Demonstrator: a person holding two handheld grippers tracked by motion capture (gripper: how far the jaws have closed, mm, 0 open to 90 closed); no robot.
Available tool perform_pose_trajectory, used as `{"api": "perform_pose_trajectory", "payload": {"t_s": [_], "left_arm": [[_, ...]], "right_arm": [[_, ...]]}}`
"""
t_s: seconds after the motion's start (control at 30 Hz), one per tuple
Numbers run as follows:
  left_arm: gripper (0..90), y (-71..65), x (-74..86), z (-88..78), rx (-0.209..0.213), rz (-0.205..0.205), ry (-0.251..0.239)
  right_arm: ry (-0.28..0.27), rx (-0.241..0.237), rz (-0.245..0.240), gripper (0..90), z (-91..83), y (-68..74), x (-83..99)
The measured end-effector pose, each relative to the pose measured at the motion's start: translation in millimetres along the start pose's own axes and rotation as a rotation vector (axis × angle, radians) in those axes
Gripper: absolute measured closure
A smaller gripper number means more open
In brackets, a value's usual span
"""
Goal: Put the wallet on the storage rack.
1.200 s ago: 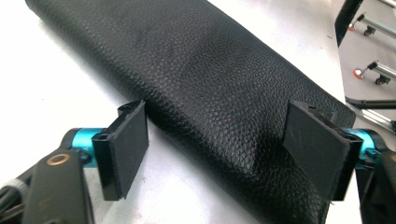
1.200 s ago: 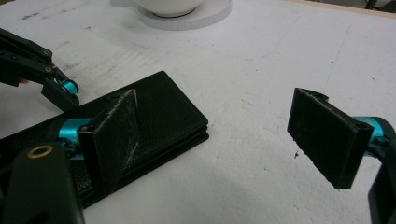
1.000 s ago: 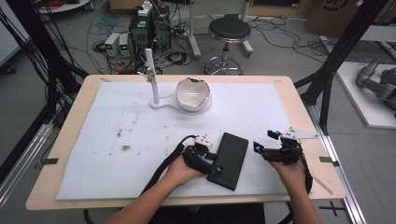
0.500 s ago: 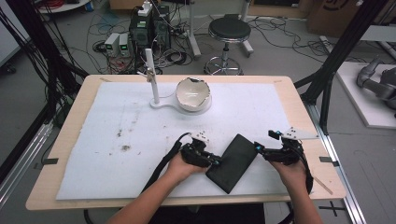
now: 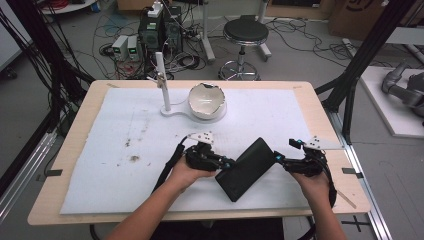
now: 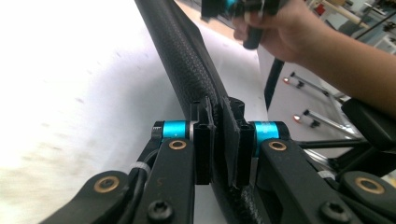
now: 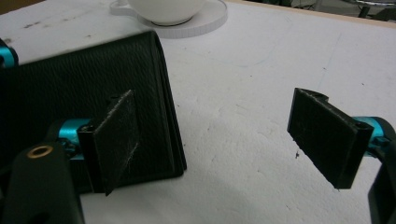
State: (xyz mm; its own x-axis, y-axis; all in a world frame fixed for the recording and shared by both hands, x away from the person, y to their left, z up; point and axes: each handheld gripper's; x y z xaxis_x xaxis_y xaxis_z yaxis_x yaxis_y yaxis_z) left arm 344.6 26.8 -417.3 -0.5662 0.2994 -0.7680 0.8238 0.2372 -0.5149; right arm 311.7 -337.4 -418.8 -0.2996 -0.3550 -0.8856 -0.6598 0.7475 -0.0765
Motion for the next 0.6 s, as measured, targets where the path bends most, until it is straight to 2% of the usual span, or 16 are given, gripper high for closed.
{"api": "perform_pose_trajectory", "payload": {"t_s": [0.03,0.07,0.13,0.23,0.27,0.3,0.37,0.4,0.47,0.5,0.6], "left_arm": [[83.0,0.0,0.0,0.0,0.000,0.000,0.000],[83.1,-2.5,-4.6,-10.8,-0.015,0.021,-0.017],[83.1,-3.9,-8.7,-21.1,-0.025,0.039,-0.033],[83.1,-7.6,-15.1,-39.5,-0.073,0.086,-0.048],[83.1,-7.6,-15.1,-39.5,-0.073,0.086,-0.048],[83.2,-9.3,-18.2,-50.9,-0.106,0.119,-0.044],[83.2,-10.0,-19.2,-56.4,-0.116,0.129,-0.040],[83.2,-10.9,-20.1,-67.9,-0.131,0.147,-0.033],[83.3,-12.2,-20.3,-78.2,-0.140,0.162,-0.017],[83.3,-12.2,-20.3,-78.2,-0.140,0.162,-0.017],[83.4,-18.0,-19.6,-91.8,-0.134,0.188,0.022]], "right_arm": [[0.000,0.000,0.000,17.2,0.0,0.0,0.0],[-0.007,-0.004,0.005,17.2,-0.5,0.4,-0.5],[-0.014,-0.004,0.008,17.2,-1.1,0.8,-1.4],[-0.030,-0.013,0.004,17.2,-1.6,1.1,-3.0],[-0.035,-0.020,0.005,17.2,-2.1,1.5,-3.9],[-0.047,-0.025,-0.002,17.2,-2.4,1.5,-4.8],[-0.073,-0.047,-0.007,17.2,-3.0,2.9,-7.2],[-0.085,-0.057,-0.015,17.2,-3.1,3.7,-8.4],[-0.102,-0.089,-0.021,17.2,-2.2,6.4,-11.4],[-0.102,-0.089,-0.021,17.2,-2.2,6.4,-11.4],[-0.129,-0.165,-0.047,17.2,3.5,15.6,-19.6]]}}
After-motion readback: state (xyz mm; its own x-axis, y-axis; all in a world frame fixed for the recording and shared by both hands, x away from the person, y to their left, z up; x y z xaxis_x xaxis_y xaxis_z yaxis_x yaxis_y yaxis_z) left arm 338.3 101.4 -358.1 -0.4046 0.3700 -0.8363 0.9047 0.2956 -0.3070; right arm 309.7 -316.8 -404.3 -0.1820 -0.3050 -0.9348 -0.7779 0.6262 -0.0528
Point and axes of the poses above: each handheld gripper's, and its own axes: z roughly forward along the jaws, x roughly out of its underside, y roughly to its left, and after that the axes turned 10 degrees about -z, right-handed
